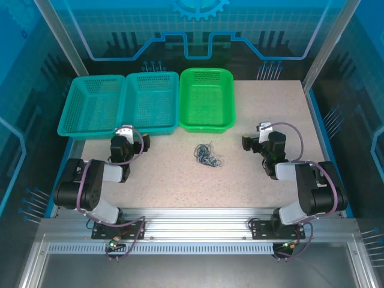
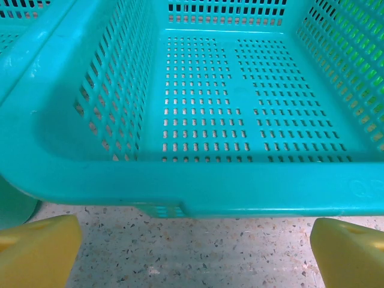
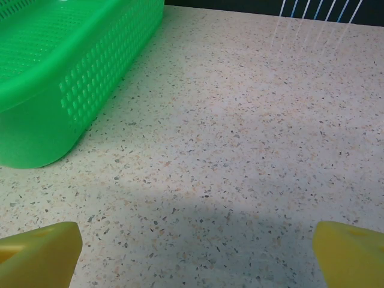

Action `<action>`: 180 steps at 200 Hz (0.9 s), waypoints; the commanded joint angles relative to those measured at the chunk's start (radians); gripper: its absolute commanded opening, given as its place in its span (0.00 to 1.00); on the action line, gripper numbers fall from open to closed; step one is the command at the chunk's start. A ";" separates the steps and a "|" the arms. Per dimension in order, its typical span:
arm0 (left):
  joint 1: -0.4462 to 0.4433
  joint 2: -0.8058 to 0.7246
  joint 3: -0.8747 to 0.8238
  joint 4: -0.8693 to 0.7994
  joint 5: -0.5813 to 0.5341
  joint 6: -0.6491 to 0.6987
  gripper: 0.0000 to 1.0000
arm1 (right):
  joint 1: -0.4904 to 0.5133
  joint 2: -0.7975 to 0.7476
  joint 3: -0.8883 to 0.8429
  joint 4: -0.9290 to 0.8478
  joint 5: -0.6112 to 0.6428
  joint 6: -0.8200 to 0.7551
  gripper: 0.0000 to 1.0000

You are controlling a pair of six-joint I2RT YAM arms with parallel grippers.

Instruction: Untangle the cables

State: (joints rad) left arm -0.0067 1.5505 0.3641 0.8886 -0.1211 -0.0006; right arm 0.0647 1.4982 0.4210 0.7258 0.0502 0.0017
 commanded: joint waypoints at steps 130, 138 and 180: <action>0.000 0.000 -0.055 0.167 -0.051 -0.026 0.99 | -0.021 -0.135 -0.015 -0.050 0.173 0.086 1.00; -0.001 0.003 -0.101 0.271 -0.084 -0.034 0.99 | -0.021 -0.206 -0.016 -0.118 0.215 0.114 1.00; -0.158 -0.344 -0.159 0.127 -0.280 0.071 0.99 | -0.034 -0.588 0.198 -0.863 0.185 0.411 1.00</action>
State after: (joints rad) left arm -0.0616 1.4467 0.1921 1.0599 -0.2481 0.0082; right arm 0.0448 1.0523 0.4709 0.3317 0.2447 0.2008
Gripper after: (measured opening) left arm 0.988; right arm 0.998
